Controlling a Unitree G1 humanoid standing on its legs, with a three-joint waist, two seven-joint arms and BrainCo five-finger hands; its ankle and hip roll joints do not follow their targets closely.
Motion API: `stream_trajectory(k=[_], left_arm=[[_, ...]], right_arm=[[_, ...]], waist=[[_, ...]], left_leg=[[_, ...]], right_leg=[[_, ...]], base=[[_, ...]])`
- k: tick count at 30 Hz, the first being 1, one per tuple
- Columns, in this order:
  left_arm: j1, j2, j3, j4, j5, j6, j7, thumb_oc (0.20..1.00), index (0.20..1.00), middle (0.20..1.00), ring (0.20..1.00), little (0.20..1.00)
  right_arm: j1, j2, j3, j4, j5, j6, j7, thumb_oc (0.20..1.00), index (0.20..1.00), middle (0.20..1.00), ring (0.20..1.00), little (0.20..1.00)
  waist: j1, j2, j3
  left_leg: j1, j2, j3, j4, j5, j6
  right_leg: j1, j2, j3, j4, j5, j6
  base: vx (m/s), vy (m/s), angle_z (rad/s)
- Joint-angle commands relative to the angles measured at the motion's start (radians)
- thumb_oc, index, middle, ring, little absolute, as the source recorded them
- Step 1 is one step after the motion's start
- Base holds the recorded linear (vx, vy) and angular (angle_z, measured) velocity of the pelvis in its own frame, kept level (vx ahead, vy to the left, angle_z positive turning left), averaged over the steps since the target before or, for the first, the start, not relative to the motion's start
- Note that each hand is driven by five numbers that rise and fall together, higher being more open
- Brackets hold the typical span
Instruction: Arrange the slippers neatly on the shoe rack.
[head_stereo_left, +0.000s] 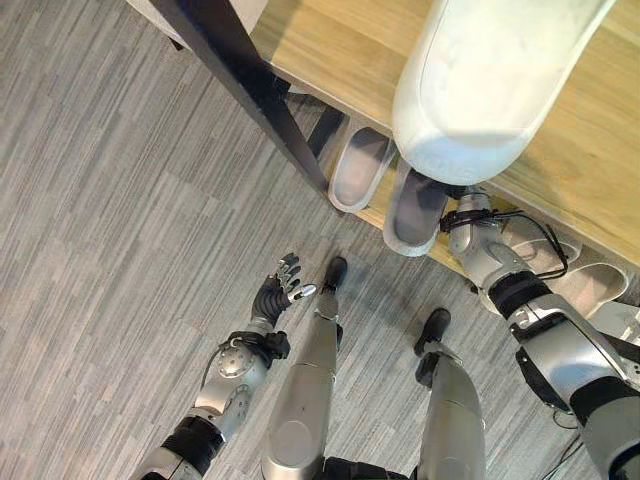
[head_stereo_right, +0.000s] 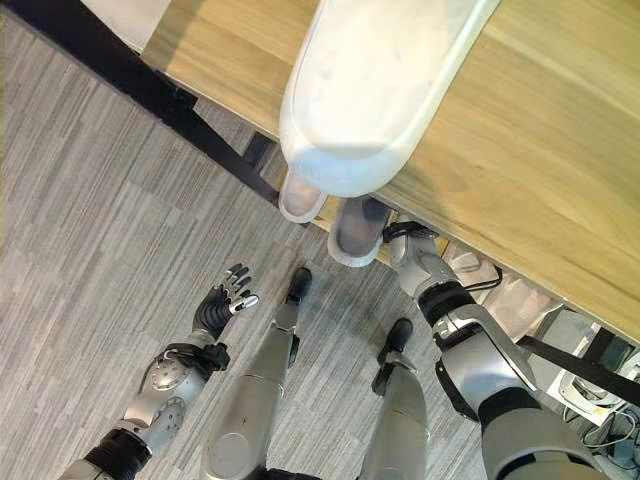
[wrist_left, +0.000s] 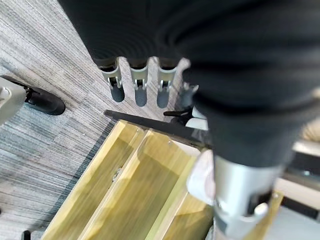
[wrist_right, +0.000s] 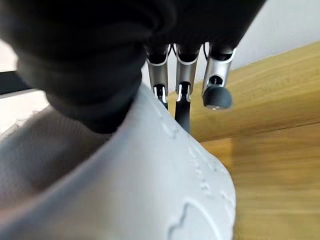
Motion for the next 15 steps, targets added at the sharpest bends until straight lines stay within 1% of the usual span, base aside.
stream_trajectory(k=[1,5,6,7,8,9,10,12,15], left_arm=[[0.007,0.029,-0.001,-0.082,0.012,-0.062,0.017,1.000,1.000,1.000,1.000,1.000],[0.010,0.033,-0.007,-0.088,0.006,-0.064,0.018,1.000,1.000,1.000,1.000,1.000],[0.008,0.041,-0.018,-0.094,-0.002,-0.063,0.016,1.000,1.000,1.000,1.000,1.000],[0.008,0.041,-0.017,-0.094,-0.002,-0.062,0.016,1.000,1.000,1.000,1.000,1.000],[0.004,0.047,-0.024,-0.095,-0.008,-0.058,0.017,1.000,1.000,1.000,1.000,1.000],[0.001,0.049,-0.026,-0.097,-0.007,-0.056,0.018,1.000,1.000,1.000,1.000,1.000],[0.002,0.049,-0.028,-0.099,-0.008,-0.054,0.019,1.000,1.000,1.000,1.000,1.000],[0.000,0.054,-0.032,-0.099,-0.005,-0.048,0.019,1.000,1.000,1.000,1.000,1.000],[0.000,0.058,-0.028,-0.103,-0.010,-0.038,0.018,1.000,1.000,1.000,1.000,1.000]], right_arm=[[-0.021,-0.067,-0.015,0.032,0.058,0.001,-0.033,0.200,0.200,0.200,0.200,0.200],[-0.047,-0.064,0.000,0.102,0.089,0.002,-0.030,0.200,0.200,0.200,0.200,0.200],[-0.087,-0.058,0.027,0.203,0.124,0.007,-0.001,1.000,1.000,1.000,1.000,1.000],[-0.087,-0.057,0.028,0.204,0.124,0.007,-0.001,1.000,1.000,1.000,1.000,1.000],[-0.128,-0.041,0.044,0.272,0.155,0.013,0.020,1.000,1.000,1.000,1.000,1.000],[-0.136,-0.033,0.046,0.296,0.169,0.011,0.027,1.000,1.000,1.000,1.000,1.000],[-0.140,-0.025,0.045,0.309,0.185,0.007,0.030,1.000,1.000,1.000,1.000,1.000],[-0.148,-0.018,0.047,0.322,0.216,-0.002,0.031,1.000,1.000,1.000,1.000,1.000],[-0.139,-0.006,0.032,0.287,0.277,-0.029,0.048,1.000,1.000,1.000,1.000,1.000]], waist=[[0.022,0.002,-0.016],[0.024,0.003,-0.014],[0.027,0.002,-0.013],[0.027,0.002,-0.012],[0.029,0.001,-0.012],[0.030,0.001,-0.012],[0.030,-0.004,-0.013],[0.030,-0.007,-0.016],[0.029,-0.010,-0.024]], left_leg=[[-0.018,-0.001,0.020,0.072,-0.137,0.010],[-0.034,-0.003,0.020,0.095,-0.145,0.013],[-0.048,-0.002,0.026,0.125,-0.157,0.016],[-0.048,-0.002,0.026,0.125,-0.157,0.016],[-0.054,-0.003,0.025,0.147,-0.167,0.018],[-0.054,-0.004,0.024,0.155,-0.171,0.019],[-0.041,-0.002,0.025,0.170,-0.207,0.017],[-0.036,-0.001,0.025,0.184,-0.216,0.018],[-0.028,0.001,0.026,0.205,-0.231,0.019]], right_leg=[[0.052,0.017,0.013,-0.007,-0.067,0.007],[0.037,0.018,0.019,0.010,-0.071,0.007],[0.028,0.016,0.026,0.028,-0.075,0.007],[0.027,0.016,0.026,0.028,-0.076,0.007],[0.022,0.016,0.032,0.050,-0.085,0.006],[0.022,0.016,0.034,0.057,-0.087,0.005],[0.035,0.017,0.040,0.071,-0.118,0.008],[0.040,0.018,0.044,0.081,-0.125,0.005],[0.050,0.017,0.050,0.095,-0.139,0.000]], base=[[-0.04,0.039,0.00],[-0.02,0.022,0.00],[-0.03,0.031,-0.01],[-0.05,0.051,-0.02],[0.00,0.000,0.00],[0.06,-0.006,-0.02],[0.08,-0.023,-0.01],[0.05,-0.005,-0.06],[0.03,0.000,-0.08]])
